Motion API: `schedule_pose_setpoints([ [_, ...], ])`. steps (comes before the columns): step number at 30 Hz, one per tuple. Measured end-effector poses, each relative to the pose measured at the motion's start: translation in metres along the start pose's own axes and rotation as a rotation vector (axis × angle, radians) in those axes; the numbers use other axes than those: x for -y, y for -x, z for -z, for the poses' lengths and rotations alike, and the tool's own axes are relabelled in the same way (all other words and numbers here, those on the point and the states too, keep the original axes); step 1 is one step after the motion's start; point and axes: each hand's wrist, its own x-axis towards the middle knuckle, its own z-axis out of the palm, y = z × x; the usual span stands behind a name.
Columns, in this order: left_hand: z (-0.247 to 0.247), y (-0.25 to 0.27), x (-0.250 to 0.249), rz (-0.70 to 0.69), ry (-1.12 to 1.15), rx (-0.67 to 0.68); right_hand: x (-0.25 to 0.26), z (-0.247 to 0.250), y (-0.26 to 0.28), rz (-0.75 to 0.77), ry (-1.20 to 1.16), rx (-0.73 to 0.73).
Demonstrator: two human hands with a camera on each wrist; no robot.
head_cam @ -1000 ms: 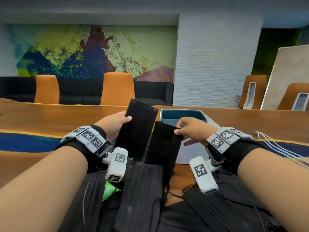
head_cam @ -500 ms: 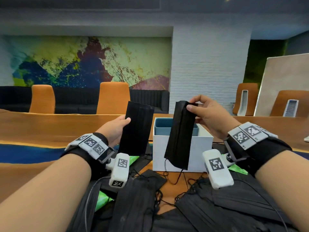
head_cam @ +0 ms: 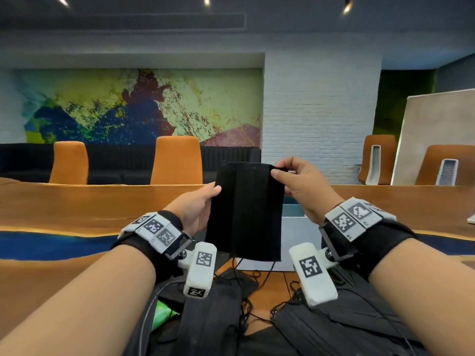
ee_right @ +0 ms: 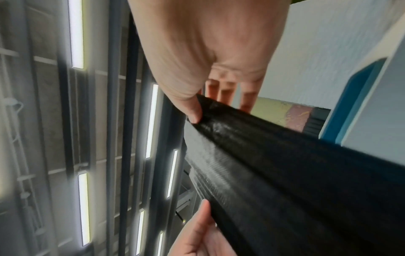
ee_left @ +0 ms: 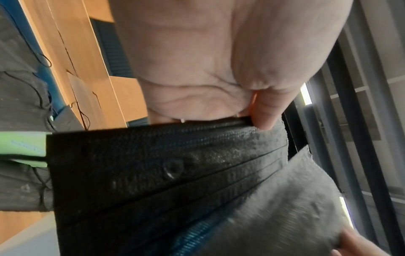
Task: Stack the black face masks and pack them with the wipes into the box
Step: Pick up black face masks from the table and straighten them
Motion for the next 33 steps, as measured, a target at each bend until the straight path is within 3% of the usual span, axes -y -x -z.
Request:
schedule_pose_setpoints([
  [8, -0.016, 0.003, -0.003, -0.026, -0.081, 0.023, -0.005, -0.008, 0.002, -0.132, -0.165, 0.007],
  [13, -0.025, 0.0, 0.002, -0.027, -0.104, 0.082, -0.01, -0.014, -0.002, -0.162, -0.235, -0.066],
  [18, -0.028, 0.001, 0.007, 0.04, -0.143, 0.137, -0.021, -0.013, -0.004, -0.166, -0.125, -0.164],
  [22, -0.025, 0.005, 0.009, 0.081, -0.348, 0.193, -0.03, -0.016, 0.0, -0.21, -0.125, -0.187],
  [27, -0.007, 0.008, 0.006, -0.007, -0.347, 0.006, -0.033, -0.024, 0.014, -0.282, -0.24, -0.152],
  [29, 0.009, 0.015, 0.003, -0.059, -0.328, -0.075, -0.044, -0.026, 0.029, -0.445, -0.085, -0.062],
  [33, 0.035, 0.031, 0.003, -0.042, -0.324, -0.131, -0.074, -0.047, 0.057, -0.771, 0.351, 0.434],
])
